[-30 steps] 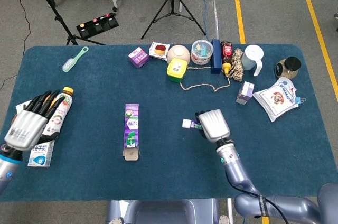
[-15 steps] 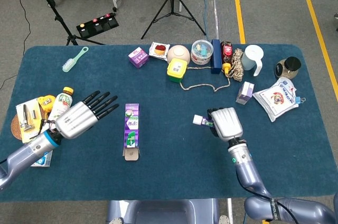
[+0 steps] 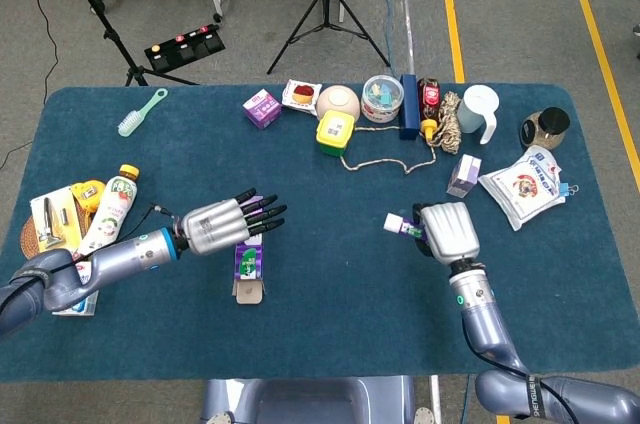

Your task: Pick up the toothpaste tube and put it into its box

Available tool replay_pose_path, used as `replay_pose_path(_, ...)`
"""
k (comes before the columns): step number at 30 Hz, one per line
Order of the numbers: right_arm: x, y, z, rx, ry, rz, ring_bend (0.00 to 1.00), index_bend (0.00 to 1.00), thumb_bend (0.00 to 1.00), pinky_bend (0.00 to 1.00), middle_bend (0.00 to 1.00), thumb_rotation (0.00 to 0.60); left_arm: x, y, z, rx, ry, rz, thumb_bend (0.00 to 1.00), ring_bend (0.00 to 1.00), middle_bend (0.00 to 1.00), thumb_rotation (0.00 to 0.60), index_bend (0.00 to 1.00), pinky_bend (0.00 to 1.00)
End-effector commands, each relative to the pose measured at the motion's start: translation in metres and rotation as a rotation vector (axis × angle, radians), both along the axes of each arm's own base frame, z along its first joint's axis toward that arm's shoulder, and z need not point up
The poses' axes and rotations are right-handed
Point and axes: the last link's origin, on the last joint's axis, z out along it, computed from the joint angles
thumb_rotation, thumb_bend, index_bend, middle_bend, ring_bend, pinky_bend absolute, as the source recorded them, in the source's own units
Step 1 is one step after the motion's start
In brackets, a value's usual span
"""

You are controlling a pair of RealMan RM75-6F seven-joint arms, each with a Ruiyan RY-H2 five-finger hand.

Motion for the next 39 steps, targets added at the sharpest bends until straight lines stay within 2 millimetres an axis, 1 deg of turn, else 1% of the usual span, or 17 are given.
replay_pose_path(1,-0.004,-0.001,0.004,-0.007,0.002,-0.013,0.6,0.56,0.52,0.66,0.6,0.6,0.002,0.003,-0.012,-0.035,0.019,0.008,0.03,0.0,0.0,0.6,0.0,0.22)
replay_pose_path(6,-0.007,-0.002,0.01,-0.019,0.004,-0.021,0.6,0.56,0.52,0.66,0.6,0.6,-0.004,0.005,-0.014,-0.045,0.062,-0.003,0.03,0.0,0.0,0.6,0.0,0.22)
replay_pose_path(10,-0.009,-0.003,0.014,-0.025,-0.01,-0.033,0.6,0.56,0.52,0.66,0.6,0.6,-0.008,0.008,-0.02,-0.057,0.094,0.009,0.03,0.0,0.0,0.6,0.0,0.22)
replay_pose_path(13,-0.011,-0.004,0.016,-0.026,-0.005,-0.038,0.6,0.56,0.52,0.66,0.6,0.6,-0.009,0.008,-0.028,-0.071,0.114,0.003,0.03,0.0,0.0,0.6,0.0,0.23)
replay_pose_path(17,-0.017,-0.005,0.019,-0.03,-0.01,-0.055,0.6,0.56,0.52,0.66,0.6,0.6,-0.006,0.005,-0.046,-0.097,0.14,-0.012,0.03,0.0,0.0,0.6,0.0,0.23)
replay_pose_path(19,-0.018,-0.005,0.02,-0.033,-0.009,-0.058,0.6,0.56,0.52,0.66,0.6,0.6,-0.004,0.006,-0.051,-0.1,0.135,-0.011,0.03,0.0,0.0,0.6,0.0,0.23)
replay_pose_path(23,-0.02,-0.005,0.022,-0.036,-0.01,-0.062,0.6,0.56,0.52,0.66,0.6,0.6,-0.003,0.009,-0.056,-0.102,0.145,-0.015,0.04,0.0,0.0,0.6,0.0,0.23)
replay_pose_path(33,-0.023,-0.003,0.024,-0.038,-0.012,-0.07,0.6,0.56,0.52,0.66,0.6,0.6,-0.009,0.017,-0.062,-0.092,0.197,-0.01,0.05,0.0,0.0,0.6,0.0,0.27)
replay_pose_path(35,-0.023,-0.003,0.024,-0.036,-0.014,-0.073,0.6,0.56,0.52,0.66,0.6,0.6,-0.009,0.016,-0.064,-0.097,0.19,-0.003,0.06,0.03,0.01,0.6,0.05,0.3)
replay_pose_path(36,-0.023,-0.002,0.024,-0.036,-0.014,-0.074,0.6,0.56,0.52,0.66,0.6,0.6,-0.009,0.016,-0.065,-0.1,0.186,-0.002,0.06,0.07,0.05,0.6,0.11,0.33)
replay_pose_path(37,-0.024,-0.002,0.024,-0.036,-0.014,-0.074,0.6,0.56,0.52,0.66,0.6,0.6,-0.009,0.015,-0.065,-0.103,0.181,-0.001,0.07,0.11,0.09,0.6,0.17,0.35)
replay_pose_path(39,-0.024,-0.001,0.024,-0.035,-0.014,-0.074,0.6,0.56,0.52,0.66,0.6,0.6,-0.009,0.014,-0.065,-0.11,0.173,0.0,0.09,0.22,0.26,0.6,0.33,0.46)
